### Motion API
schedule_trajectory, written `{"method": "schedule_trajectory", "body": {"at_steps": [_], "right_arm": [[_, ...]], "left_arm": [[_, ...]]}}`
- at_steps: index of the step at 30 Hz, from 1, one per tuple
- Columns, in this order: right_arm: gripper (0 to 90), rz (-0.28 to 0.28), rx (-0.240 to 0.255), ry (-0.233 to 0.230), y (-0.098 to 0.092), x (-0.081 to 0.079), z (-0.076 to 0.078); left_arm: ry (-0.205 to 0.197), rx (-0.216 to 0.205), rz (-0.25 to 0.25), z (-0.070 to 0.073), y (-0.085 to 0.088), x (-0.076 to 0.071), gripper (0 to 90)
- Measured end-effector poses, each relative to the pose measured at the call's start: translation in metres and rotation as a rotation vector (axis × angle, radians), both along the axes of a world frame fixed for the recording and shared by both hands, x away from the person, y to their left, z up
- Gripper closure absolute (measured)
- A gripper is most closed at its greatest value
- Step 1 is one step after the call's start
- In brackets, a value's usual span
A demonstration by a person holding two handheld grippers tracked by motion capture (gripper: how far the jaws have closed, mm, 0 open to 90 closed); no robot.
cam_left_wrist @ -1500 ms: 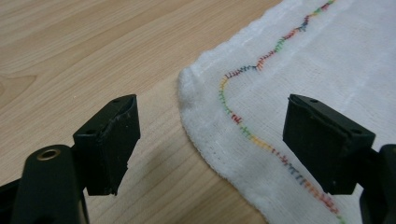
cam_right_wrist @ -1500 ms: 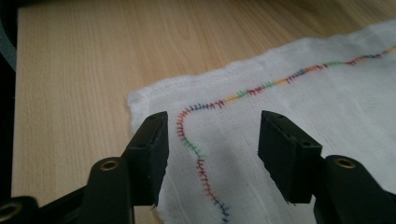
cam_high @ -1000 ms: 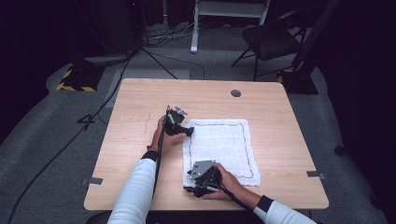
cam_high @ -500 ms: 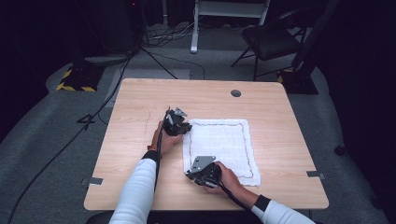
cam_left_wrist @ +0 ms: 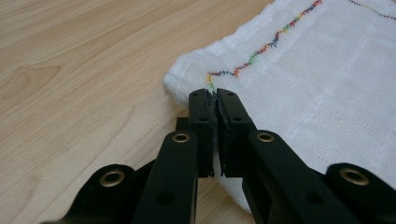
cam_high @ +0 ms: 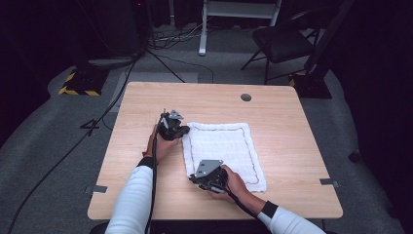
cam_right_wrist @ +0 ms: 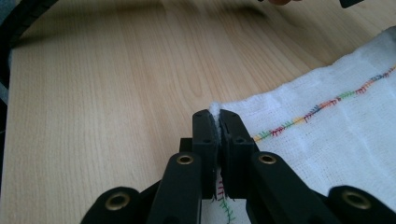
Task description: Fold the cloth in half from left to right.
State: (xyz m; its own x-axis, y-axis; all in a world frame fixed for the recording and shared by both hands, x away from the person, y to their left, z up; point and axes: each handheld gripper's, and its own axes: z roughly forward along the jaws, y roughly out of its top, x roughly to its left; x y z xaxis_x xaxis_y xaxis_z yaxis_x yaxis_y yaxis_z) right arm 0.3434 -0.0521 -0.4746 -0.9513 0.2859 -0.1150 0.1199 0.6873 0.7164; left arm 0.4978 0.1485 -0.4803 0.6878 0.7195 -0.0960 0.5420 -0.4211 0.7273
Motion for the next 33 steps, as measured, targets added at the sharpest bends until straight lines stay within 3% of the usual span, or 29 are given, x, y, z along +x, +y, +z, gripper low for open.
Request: {"method": "schedule_trajectory", "body": {"at_steps": [6,14,25,33], "right_arm": [[86.3,0.002,0.024,-0.02,0.002,-0.002,0.008],[86.3,-0.028,0.068,-0.023,-0.015,-0.001,0.021],[86.3,-0.126,0.131,-0.028,-0.067,0.0,0.042],[86.3,-0.212,0.128,-0.036,-0.108,0.001,0.047]], "left_arm": [[-0.015,0.001,0.002,0.006,0.003,-0.002,85.8],[-0.059,-0.001,-0.008,0.023,-0.013,0.0,85.7],[-0.085,-0.014,-0.062,0.034,-0.058,0.011,85.7],[-0.092,-0.018,-0.103,0.038,-0.091,0.021,85.6]]}}
